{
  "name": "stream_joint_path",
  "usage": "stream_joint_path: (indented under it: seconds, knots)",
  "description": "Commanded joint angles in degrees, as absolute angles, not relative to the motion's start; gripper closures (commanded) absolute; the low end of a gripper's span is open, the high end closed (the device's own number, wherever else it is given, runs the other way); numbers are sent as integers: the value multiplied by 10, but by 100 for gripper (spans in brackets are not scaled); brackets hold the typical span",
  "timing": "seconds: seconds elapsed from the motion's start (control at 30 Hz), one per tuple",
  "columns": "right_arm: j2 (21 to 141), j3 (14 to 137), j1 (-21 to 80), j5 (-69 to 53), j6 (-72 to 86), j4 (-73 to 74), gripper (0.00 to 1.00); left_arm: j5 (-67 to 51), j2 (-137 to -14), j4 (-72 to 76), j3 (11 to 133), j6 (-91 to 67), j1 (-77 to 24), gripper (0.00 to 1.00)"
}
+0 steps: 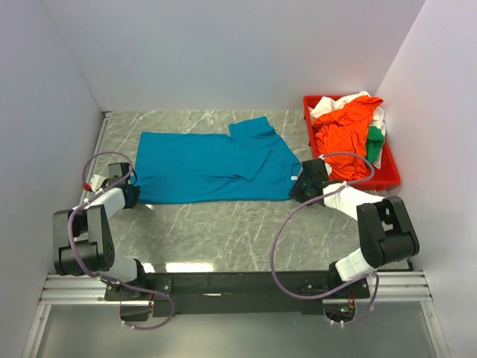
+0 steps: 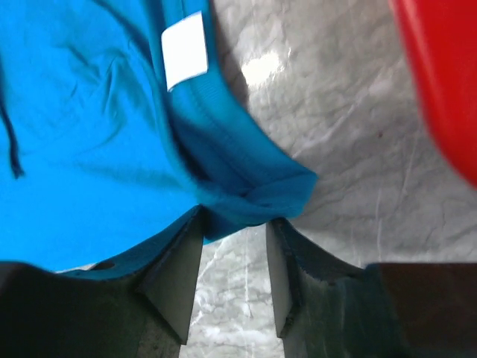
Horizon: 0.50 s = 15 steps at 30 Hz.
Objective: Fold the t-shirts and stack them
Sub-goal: Fold the tshirt
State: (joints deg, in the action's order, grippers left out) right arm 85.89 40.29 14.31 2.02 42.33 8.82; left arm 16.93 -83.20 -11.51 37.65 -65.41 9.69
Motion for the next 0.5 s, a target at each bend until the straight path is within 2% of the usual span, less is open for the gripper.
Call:
stream_joint_path:
  seconds: [0.0, 0.03, 0.13, 0.47]
  knots:
    - [876, 424, 136, 47, 411, 78, 58, 172, -841, -136, 377, -638, 98, 88]
    - [875, 425, 135, 39, 410, 80, 74, 172, -837, -141, 377, -637, 99, 97]
    - [853, 420, 136, 36, 405, 93, 100, 180, -798, -164, 376, -640, 100, 99]
    - [672, 335, 124, 9, 404, 168, 100, 198, -663, -259, 342, -638, 127, 99]
